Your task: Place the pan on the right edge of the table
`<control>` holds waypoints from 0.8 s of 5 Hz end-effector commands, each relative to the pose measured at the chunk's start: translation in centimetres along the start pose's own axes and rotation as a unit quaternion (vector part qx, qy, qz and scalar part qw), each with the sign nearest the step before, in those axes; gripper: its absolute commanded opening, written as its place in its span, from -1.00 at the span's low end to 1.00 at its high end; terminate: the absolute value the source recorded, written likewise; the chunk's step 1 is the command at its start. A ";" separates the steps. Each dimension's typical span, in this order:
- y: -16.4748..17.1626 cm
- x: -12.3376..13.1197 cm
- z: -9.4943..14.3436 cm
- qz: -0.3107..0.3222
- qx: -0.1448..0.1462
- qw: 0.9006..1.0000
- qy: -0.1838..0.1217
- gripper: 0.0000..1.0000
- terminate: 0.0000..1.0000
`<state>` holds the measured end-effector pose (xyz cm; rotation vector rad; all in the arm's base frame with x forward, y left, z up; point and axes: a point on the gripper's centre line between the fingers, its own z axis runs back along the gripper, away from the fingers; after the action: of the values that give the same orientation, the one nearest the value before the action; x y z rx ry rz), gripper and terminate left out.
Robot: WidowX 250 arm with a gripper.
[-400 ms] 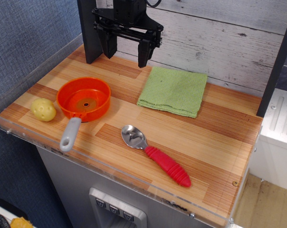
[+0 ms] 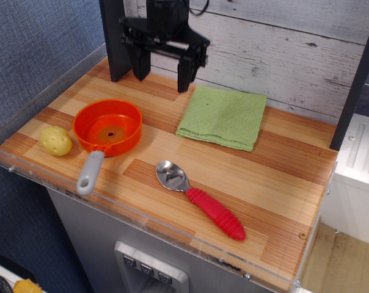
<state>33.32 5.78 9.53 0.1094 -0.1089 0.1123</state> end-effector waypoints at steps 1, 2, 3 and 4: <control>2.0 -2.0 0.7 0.035 0.032 0.999 0.003 1.00 -1.00; 3.3 -3.2 -0.4 0.037 0.025 0.999 -0.006 1.00 -1.00; 3.8 -3.4 -2.0 0.022 0.008 0.999 -0.037 1.00 -1.00; 3.8 -3.3 -3.6 0.011 -0.006 0.998 -0.067 1.00 -1.00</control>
<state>29.70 9.15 4.91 0.0919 -0.2087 0.1190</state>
